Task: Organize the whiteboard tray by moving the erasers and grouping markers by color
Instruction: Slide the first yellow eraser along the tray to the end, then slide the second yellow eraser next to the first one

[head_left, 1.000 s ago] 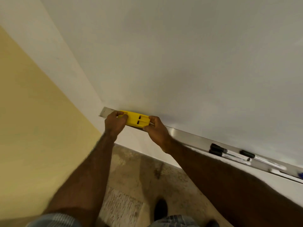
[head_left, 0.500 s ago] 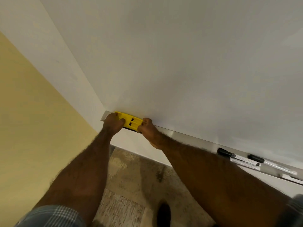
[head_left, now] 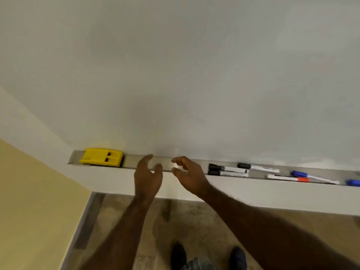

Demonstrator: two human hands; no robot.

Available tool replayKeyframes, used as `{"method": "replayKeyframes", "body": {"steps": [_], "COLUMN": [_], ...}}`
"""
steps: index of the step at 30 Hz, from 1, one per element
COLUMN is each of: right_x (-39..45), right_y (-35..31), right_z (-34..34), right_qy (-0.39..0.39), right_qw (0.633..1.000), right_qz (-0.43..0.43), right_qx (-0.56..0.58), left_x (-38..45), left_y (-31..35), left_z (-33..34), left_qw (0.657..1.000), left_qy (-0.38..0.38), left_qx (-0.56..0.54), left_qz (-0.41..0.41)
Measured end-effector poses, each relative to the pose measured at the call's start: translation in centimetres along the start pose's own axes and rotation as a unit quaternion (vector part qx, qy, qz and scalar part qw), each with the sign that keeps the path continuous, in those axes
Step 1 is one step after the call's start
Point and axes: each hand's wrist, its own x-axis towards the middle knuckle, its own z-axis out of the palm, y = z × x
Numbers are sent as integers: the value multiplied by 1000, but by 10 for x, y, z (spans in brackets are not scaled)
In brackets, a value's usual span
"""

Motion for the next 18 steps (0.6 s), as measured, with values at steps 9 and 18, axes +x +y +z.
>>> {"method": "replayKeyframes", "body": {"steps": [9,18], "right_x": [-54,-99], "right_y": [55,106], "right_z": [-141,-280], "right_qy": [206,356], "right_qw": [978,931], "right_qz": [15,60], "right_qx": [34,61], "left_x": [-78,-144], "left_y": [106,198], "left_z": [126,245], "left_qw": [974,937], "left_qy": [-199,-321], "left_qx": [-75,-68], "left_qz": [72,117]}}
